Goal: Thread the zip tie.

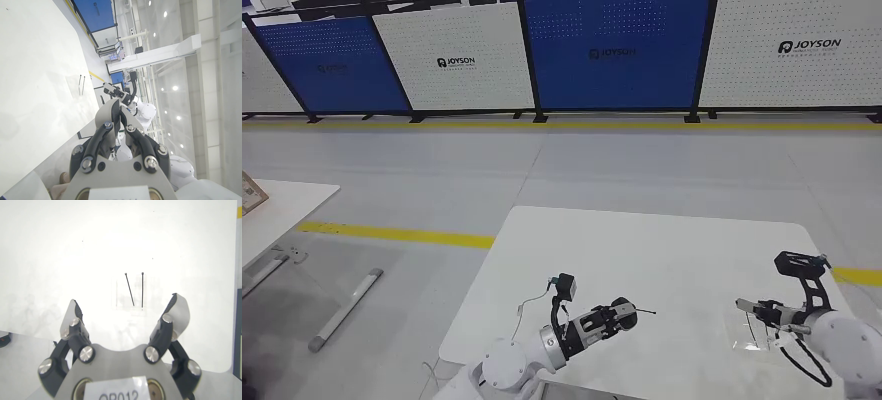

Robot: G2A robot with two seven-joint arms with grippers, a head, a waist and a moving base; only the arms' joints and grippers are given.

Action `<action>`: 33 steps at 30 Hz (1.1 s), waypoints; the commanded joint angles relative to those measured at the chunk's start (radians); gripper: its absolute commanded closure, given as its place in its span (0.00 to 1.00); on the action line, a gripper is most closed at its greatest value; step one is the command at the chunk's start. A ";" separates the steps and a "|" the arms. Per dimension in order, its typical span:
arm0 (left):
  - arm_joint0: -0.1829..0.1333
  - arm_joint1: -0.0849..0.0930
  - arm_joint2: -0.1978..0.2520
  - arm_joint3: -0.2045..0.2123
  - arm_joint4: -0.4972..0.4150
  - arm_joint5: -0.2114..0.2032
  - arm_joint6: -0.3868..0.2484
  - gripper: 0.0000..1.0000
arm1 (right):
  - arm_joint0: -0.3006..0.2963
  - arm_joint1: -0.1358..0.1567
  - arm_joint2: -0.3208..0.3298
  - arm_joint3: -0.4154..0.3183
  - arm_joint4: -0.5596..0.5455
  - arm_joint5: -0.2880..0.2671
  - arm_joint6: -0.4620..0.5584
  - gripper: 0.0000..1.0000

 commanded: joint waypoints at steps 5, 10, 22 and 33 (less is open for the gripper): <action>0.000 0.000 0.000 0.000 0.000 0.000 0.000 1.00 | 0.000 0.000 0.000 0.000 0.000 0.000 0.000 0.00; 0.000 0.000 0.000 0.000 0.000 0.000 0.000 1.00 | 0.000 0.000 0.000 0.000 0.000 0.000 0.000 0.00; 0.000 0.000 0.000 0.000 0.000 0.000 0.000 1.00 | 0.027 0.006 0.022 0.054 0.183 -0.172 0.037 0.00; 0.000 0.000 0.000 0.000 0.000 0.000 0.000 1.00 | 0.132 0.069 -0.108 0.185 0.166 -0.128 0.037 0.00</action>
